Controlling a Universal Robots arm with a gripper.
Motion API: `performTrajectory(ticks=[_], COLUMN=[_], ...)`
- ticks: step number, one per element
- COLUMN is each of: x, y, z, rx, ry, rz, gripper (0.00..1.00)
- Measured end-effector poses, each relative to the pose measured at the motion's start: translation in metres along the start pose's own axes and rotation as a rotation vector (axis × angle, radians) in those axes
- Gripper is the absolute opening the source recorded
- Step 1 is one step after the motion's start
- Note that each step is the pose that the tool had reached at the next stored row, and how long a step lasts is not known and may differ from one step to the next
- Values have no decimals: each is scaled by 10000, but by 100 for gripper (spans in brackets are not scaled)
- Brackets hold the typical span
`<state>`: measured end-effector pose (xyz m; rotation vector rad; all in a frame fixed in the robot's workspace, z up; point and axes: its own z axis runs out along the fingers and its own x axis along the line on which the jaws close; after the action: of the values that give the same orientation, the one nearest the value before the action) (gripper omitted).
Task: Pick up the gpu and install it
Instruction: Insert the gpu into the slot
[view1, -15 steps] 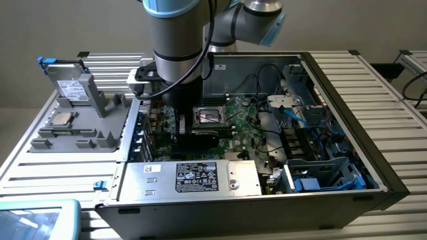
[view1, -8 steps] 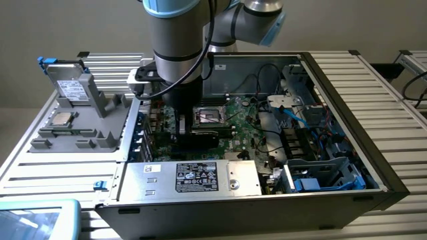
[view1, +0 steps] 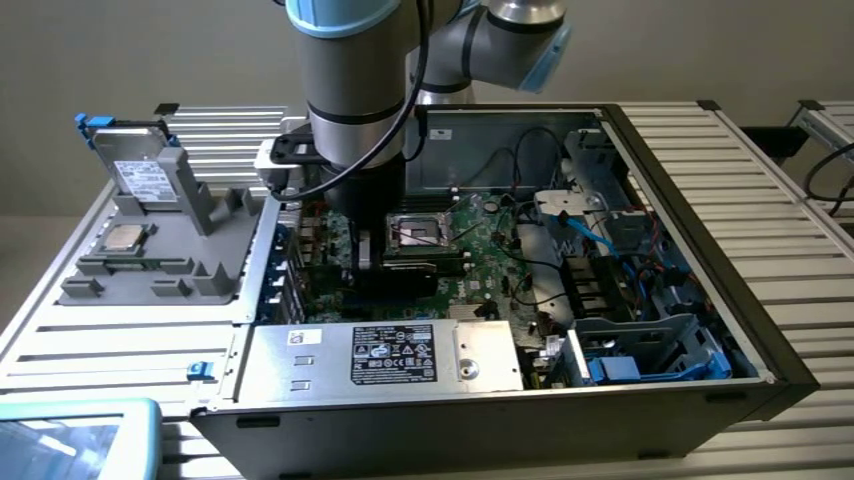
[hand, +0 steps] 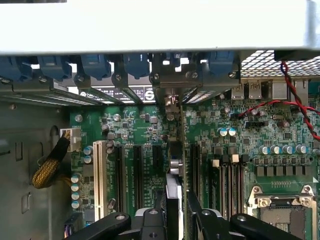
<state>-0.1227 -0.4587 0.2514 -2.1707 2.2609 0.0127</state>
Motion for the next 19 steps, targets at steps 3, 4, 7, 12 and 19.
performTrajectory(ticks=[3,4,7,12,19], x=[0,0,0,-2,0], y=[0,0,0,2,1], z=[0,0,0,4,-41], rx=[1,0,1,1,0], ry=[-1,0,-1,-14,1], rz=[0,0,0,5,0], gripper=[27,27,27,29,42])
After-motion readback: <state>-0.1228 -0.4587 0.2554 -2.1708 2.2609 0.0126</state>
